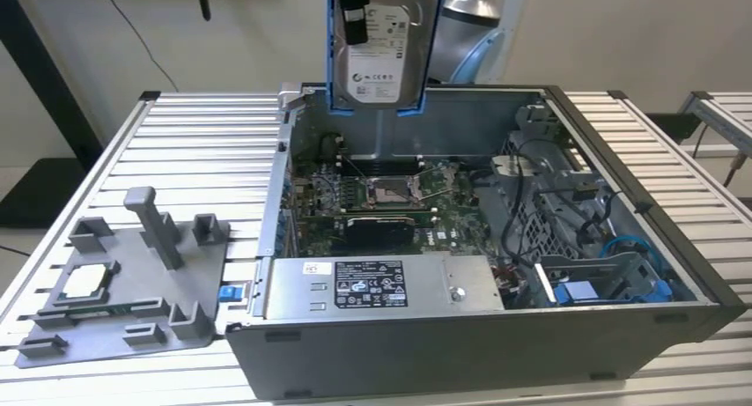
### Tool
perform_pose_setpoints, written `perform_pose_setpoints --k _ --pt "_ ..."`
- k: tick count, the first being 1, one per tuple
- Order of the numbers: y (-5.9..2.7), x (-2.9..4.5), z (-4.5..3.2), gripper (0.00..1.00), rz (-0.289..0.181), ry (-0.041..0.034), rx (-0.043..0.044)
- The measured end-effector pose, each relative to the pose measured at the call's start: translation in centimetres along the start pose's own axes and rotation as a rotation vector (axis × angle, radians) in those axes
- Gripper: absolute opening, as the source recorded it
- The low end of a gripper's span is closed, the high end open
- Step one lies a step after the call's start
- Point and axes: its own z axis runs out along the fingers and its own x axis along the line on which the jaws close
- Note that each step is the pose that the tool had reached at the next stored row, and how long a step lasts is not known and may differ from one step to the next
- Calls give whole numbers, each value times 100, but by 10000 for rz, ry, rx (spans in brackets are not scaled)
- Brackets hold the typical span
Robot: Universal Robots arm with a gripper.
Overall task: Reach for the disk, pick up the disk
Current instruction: 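Pick up the disk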
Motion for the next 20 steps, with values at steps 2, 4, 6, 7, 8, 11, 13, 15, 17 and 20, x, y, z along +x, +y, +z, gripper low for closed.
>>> perform_pose_setpoints --k 2,4,6,7,8,11,13,15,17,20 --pt "-43 5 1 0 0 1 -2" --pt "-82 9 -15 0 -1 0 0" --pt "-115 11 -49 0 0 0 0" --pt "-130 13 -70 0 0 -2 2" --pt "-142 13 -92 0 0 -2 2" --pt "-172 13 -162 0 0 1 -1" --pt "-183 13 -194 0 -2 1 -1" --pt "-183 13 -194 0 -1 0 0" --pt "-184 14 -194 0 -2 -1 1" --pt "-184 14 -194 0 -2 -1 0"
